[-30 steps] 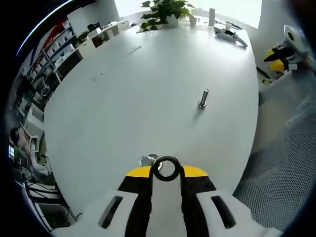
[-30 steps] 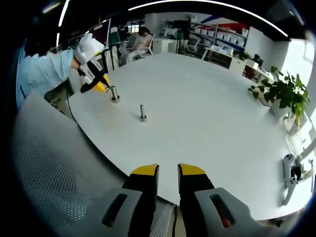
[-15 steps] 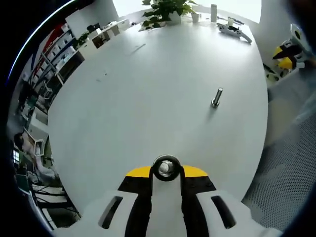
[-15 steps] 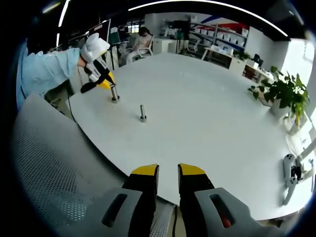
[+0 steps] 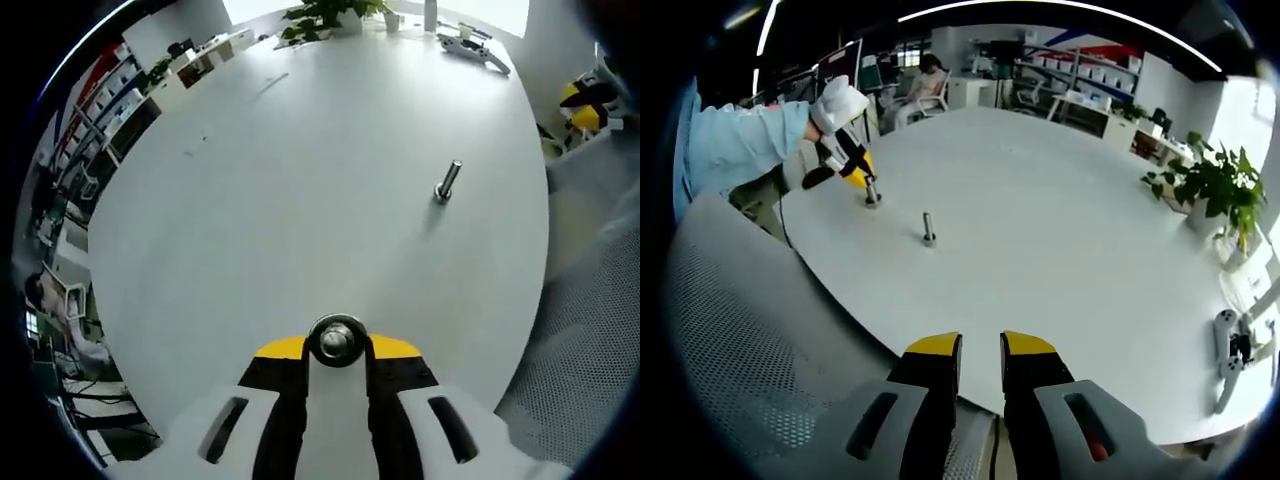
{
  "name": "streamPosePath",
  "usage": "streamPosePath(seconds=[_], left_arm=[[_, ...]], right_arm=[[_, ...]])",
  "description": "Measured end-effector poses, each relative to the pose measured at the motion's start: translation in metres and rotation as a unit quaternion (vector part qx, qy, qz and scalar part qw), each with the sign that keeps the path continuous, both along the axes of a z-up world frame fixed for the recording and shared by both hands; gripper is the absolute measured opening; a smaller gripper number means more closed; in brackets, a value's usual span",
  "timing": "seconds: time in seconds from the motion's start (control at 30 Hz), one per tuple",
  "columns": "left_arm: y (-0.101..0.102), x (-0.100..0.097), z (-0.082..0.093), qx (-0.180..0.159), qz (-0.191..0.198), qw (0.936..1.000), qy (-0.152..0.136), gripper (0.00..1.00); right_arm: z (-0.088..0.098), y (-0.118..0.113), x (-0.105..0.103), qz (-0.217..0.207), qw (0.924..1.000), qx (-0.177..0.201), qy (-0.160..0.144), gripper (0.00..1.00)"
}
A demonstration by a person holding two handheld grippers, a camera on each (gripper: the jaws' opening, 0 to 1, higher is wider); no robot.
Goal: Place the washer onto the threaded stud by aligning its center hole with the stud, sliding it down to the base, and recovering from edge contact or off-axis alignment until the washer reaches the visible bottom stop.
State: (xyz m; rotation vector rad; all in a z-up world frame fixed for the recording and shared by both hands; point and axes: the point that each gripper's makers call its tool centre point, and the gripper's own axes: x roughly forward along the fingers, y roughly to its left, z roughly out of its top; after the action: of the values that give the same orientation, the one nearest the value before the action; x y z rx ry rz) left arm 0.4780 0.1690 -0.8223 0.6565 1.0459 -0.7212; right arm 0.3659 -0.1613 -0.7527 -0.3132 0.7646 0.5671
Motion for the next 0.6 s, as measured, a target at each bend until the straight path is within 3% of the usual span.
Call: streamPosePath(seconds=[0.17,0.6], left_arm=[[0.002,-0.002,-0.004,0.006,-0.01,0.9999,-0.001,0.21],[0.006,-0.001,0.012,-0.015,0.007,0.9996,-0.022,0.21]], right_arm=[[0.0,0.0,0.0,0.0,1.0,0.001,0.0,0.18],[0.001,0.0,0.0,0.001,1.0,0.0,-0.003,0.18]])
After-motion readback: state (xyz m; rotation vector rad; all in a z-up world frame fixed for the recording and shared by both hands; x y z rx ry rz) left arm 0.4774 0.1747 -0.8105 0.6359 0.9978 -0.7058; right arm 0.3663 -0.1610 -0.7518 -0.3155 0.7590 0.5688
